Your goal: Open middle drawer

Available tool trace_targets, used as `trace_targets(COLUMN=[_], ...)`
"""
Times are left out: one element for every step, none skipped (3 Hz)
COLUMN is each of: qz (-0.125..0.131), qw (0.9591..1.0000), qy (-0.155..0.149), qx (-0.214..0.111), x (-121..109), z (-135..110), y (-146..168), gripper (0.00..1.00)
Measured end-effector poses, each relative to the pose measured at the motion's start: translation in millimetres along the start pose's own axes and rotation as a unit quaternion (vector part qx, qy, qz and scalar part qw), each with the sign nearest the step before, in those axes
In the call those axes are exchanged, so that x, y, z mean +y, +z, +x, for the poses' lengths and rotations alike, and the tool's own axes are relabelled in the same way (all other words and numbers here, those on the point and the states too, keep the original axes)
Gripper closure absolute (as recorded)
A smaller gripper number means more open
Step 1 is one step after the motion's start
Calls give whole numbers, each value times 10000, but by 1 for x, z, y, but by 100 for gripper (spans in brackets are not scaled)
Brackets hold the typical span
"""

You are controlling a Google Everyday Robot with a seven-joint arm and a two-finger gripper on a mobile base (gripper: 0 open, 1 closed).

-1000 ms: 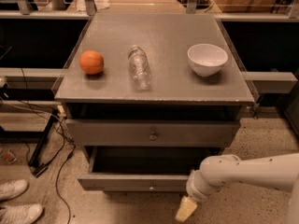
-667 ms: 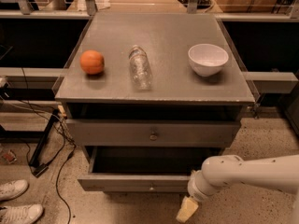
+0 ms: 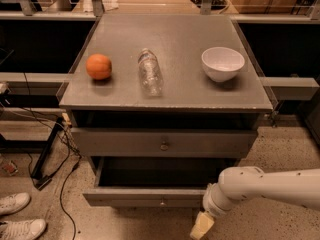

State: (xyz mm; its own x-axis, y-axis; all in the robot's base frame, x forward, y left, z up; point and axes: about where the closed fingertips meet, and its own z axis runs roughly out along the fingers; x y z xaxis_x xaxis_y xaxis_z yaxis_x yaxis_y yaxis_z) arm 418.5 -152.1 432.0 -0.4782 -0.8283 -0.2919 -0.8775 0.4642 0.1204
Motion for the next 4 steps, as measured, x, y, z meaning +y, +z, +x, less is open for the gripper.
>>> trace_targets(qz=[0, 278, 198, 130], qw=[10000, 9985, 9988, 9992], qy=[0, -242, -247, -331], qx=[0, -407, -366, -189], x=[0, -12, -11, -13], z=[0, -43, -39, -34], y=[0, -23, -17, 0], gripper=[0, 0, 0, 0])
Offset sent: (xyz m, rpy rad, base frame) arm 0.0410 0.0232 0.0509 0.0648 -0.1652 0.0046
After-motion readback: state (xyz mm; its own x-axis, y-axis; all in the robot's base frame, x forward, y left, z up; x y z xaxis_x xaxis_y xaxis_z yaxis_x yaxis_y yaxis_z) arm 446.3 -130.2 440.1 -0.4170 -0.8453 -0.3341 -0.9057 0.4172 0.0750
